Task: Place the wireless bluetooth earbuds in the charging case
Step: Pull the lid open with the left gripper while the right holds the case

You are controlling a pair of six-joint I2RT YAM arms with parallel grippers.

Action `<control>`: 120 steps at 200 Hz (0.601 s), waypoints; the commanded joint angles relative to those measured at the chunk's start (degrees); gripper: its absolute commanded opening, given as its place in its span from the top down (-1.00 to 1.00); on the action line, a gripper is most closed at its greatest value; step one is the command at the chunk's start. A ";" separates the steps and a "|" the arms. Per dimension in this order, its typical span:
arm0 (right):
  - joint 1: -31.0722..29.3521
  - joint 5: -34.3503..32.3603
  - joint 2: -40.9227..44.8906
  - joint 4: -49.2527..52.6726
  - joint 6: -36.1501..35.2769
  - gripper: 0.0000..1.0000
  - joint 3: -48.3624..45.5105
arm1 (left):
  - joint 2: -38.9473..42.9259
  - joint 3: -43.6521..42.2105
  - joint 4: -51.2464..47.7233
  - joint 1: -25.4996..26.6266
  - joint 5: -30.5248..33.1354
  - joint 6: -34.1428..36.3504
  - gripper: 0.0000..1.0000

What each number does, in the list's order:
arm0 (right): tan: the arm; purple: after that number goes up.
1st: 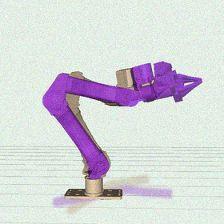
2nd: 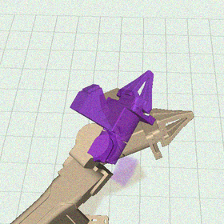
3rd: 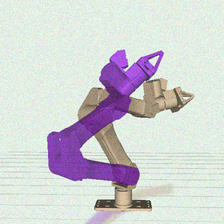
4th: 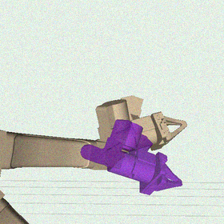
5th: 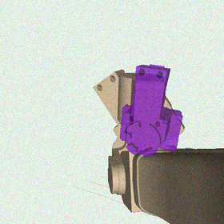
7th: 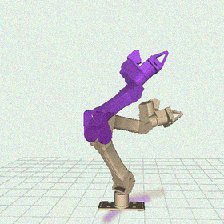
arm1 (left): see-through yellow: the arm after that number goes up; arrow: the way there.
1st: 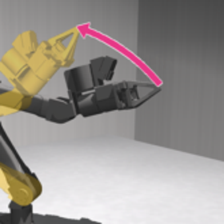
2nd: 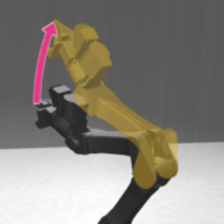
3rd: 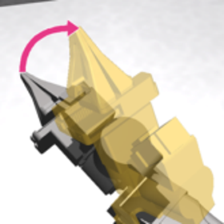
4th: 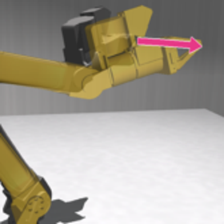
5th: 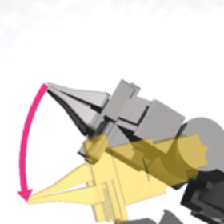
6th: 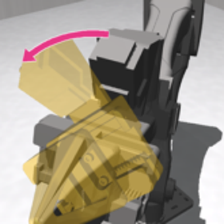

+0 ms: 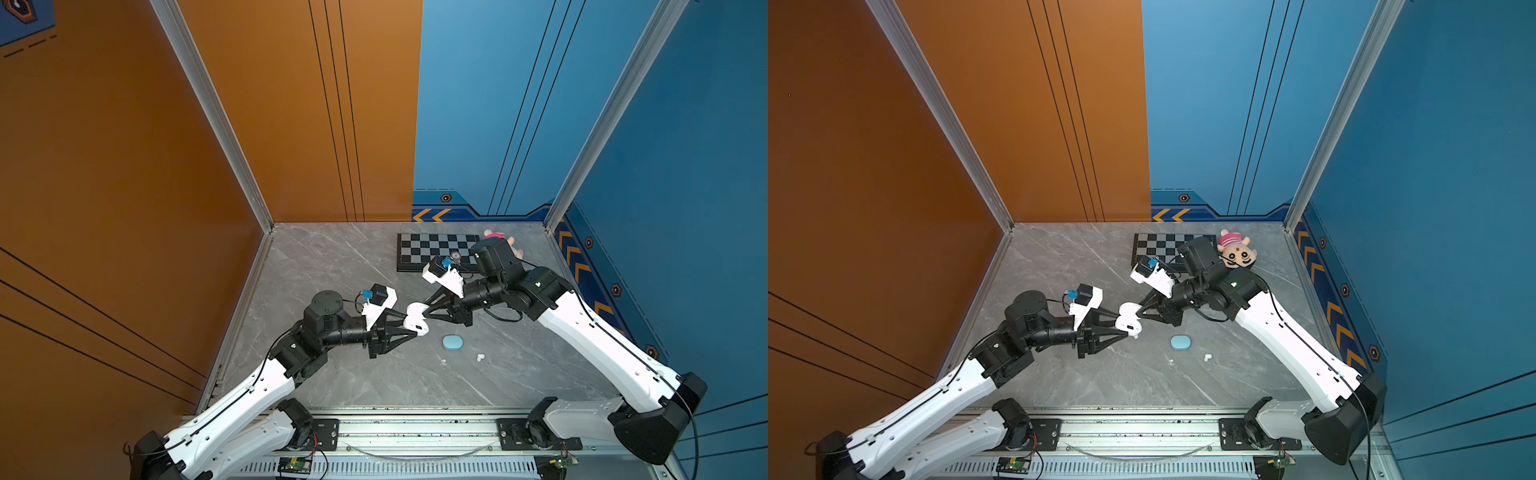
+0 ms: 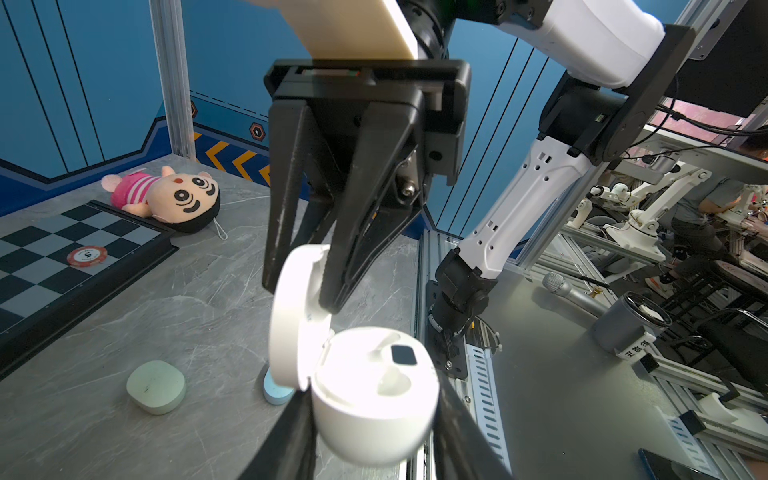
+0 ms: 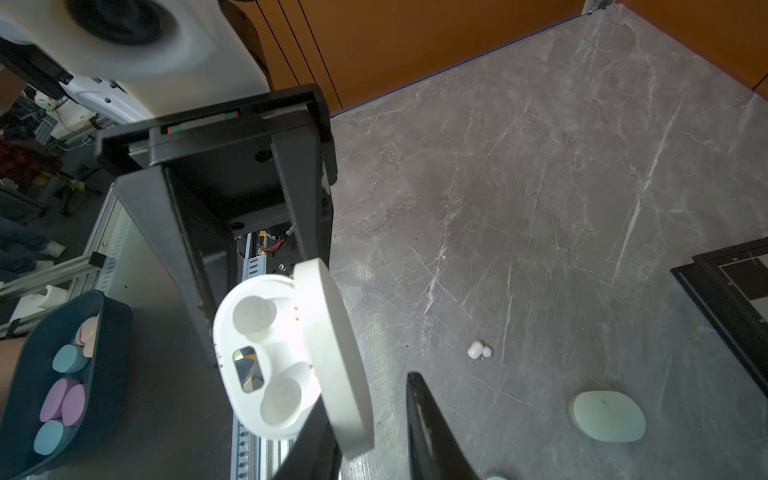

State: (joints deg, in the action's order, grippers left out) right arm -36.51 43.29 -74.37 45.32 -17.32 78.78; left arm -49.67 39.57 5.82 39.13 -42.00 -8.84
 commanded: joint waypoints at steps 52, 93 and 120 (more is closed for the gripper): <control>0.50 -1.92 2.80 -3.60 -0.09 0.79 -1.41 | 0.00 2.26 1.78 1.06 0.81 -1.77 0.93; 0.48 -3.16 3.64 -4.99 0.17 0.94 -1.77 | 0.35 1.77 2.32 1.03 2.62 -2.58 0.41; 0.50 -4.48 4.28 -5.77 0.53 0.97 -2.07 | 1.44 0.87 2.54 0.86 4.65 -2.50 -0.19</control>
State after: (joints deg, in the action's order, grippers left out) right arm -36.42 41.56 -72.14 41.76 -17.63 77.56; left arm -49.71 40.21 7.60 39.46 -39.59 -10.79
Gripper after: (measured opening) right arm 0.108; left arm 0.509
